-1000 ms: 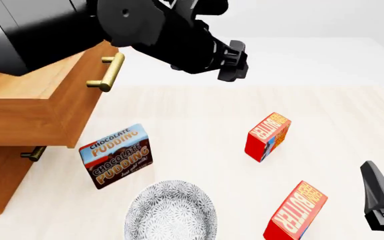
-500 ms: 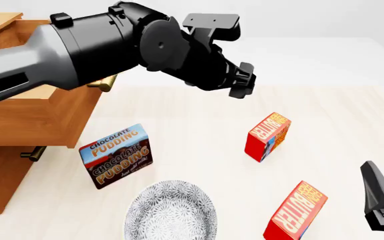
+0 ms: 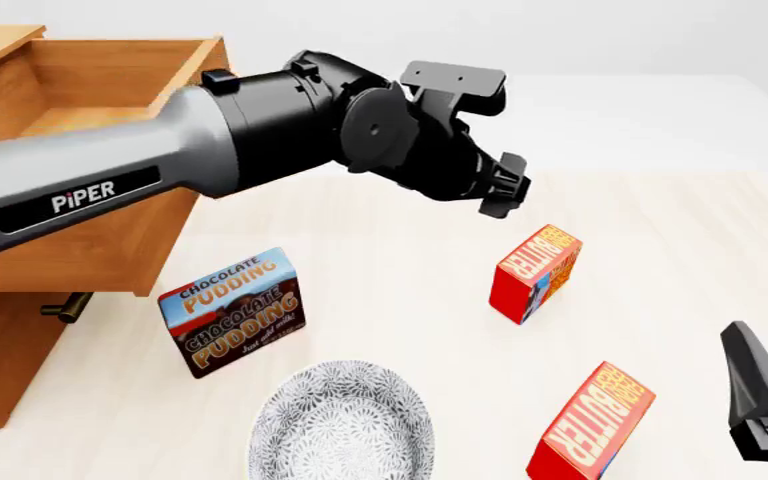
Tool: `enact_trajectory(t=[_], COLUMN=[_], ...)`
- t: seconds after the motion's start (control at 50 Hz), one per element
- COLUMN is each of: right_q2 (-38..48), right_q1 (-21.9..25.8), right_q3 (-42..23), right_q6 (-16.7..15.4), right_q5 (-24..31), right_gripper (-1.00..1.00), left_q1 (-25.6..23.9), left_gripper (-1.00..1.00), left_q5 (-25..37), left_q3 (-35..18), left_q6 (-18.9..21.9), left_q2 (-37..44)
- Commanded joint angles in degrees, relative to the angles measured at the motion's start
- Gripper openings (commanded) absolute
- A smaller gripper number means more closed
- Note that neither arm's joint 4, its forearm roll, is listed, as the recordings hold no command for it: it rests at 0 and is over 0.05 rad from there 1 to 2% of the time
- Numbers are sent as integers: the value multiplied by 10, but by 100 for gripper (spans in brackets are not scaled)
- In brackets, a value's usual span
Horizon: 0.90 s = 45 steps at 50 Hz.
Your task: Put the butter at the front in the top drawer of the cabinet and close it.
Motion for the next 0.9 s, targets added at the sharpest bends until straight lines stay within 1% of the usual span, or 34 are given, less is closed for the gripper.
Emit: enact_trajectory(t=[0.02,0.04,0.06,0.08,0.1,0.14,0.18,0.2,0.22,0.24,0.28,0.3,0.34,0.38,0.4,0.44,0.5,0.52,0.58,0.6,0.62,0.64,0.66,0.7,0.72,0.76,0.78,0.8,0.84,0.9], right_q2=[-1,-1,-1,0,0,0,0,1,1,1,1,1,1,1,1,1,1,1,1,1,1,1,1,1,1,1,1,1,1,1], right_q1=[0,0,0,0,0,0,0,0,0,0,0,0,0,0,0,0,0,0,0,0,0,0,0,0,0,0,0,0,0,0], right_q3=[0,0,0,0,0,0,0,1,1,1,1,1,1,1,1,1,1,1,1,1,1,1,1,1,1,1,1,1,1,1], right_q6=[0,0,0,0,0,0,0,0,0,0,0,0,0,0,0,0,0,0,0,0,0,0,0,0,0,0,0,0,0,0], right_q5=[0,0,0,0,0,-1,-1,-1,-1,-2,-2,-2,-1,-2,-2,-2,-2,-2,-2,-2,-2,-2,-1,-1,-2,-2,-2,-2,-1,-2], right_gripper=[100,100,100,100,100,100,100,100,100,100,100,100,100,100,100,100,100,100,100,100,100,100,100,100,100,100,100,100,100,100], left_q1=[10,4,23,20,-3,22,2,17,23,0,6,2,4,-8,-2,-12,-7,-3,-4,41,30,-6,4,7,-1,15,2,8,-4,-2], left_gripper=[100,100,100,100,100,100,100,100,100,100,100,100,100,100,100,100,100,100,100,100,100,100,100,100,100,100,100,100,100,100], left_q5=[-14,-21,-7,-8,-21,-5,-17,-4,-2,-17,-7,-10,-4,-12,-5,-10,-3,6,4,22,19,3,6,8,5,17,10,17,13,18], left_q3=[-4,-1,-12,-13,-8,-22,-18,-27,-30,-23,-33,-33,-42,-40,-46,-47,-57,-67,-68,-82,-81,-70,-73,-76,-74,-88,-83,-91,-91,-100], left_q6=[6,-1,19,18,0,24,3,22,26,5,17,11,21,10,19,14,24,34,34,82,70,33,42,49,41,65,49,61,51,62], left_q2=[21,20,31,33,28,42,41,49,52,45,57,56,65,64,71,73,83,93,95,106,107,101,105,111,110,121,119,126,127,132])
